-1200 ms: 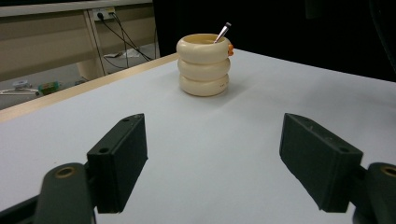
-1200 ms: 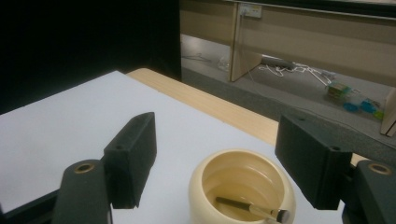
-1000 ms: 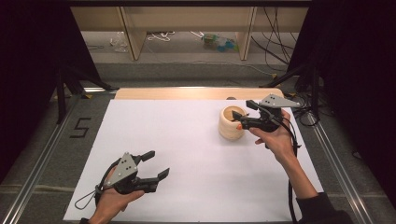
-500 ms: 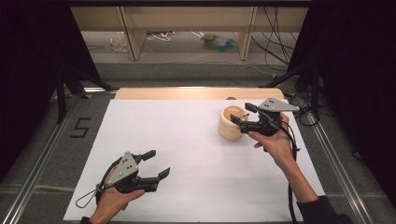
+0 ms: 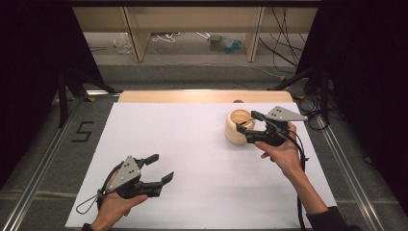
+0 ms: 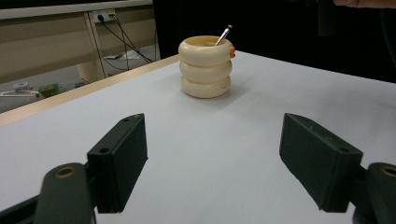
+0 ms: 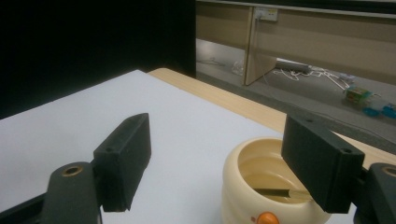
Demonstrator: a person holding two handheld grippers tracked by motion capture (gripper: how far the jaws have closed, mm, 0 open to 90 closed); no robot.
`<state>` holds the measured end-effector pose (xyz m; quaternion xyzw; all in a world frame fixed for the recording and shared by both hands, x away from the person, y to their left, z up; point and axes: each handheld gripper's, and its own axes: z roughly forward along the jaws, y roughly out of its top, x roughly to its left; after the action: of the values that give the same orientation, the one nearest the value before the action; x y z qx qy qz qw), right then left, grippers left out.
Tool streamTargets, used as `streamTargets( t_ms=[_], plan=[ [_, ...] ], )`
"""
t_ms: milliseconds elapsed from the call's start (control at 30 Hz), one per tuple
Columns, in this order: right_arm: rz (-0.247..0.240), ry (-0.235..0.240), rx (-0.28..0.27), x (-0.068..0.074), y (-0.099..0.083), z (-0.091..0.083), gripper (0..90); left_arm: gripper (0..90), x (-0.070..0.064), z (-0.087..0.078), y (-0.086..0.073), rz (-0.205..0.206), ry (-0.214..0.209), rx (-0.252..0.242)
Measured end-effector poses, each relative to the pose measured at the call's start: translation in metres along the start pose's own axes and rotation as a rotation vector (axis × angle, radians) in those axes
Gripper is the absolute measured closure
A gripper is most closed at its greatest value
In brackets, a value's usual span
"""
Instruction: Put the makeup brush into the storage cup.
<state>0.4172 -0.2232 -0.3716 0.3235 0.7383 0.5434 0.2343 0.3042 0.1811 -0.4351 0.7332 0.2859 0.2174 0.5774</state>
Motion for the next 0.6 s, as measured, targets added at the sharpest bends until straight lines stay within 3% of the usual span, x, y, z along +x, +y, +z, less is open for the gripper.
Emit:
streamTargets(
  t_ms=[600],
  plan=[
    [-0.002, 0.030, 0.004, 0.014, -0.020, -0.016, 23.9, 23.4, 0.000, -0.004, -0.001, -0.007, 0.010, 0.009]
  ],
)
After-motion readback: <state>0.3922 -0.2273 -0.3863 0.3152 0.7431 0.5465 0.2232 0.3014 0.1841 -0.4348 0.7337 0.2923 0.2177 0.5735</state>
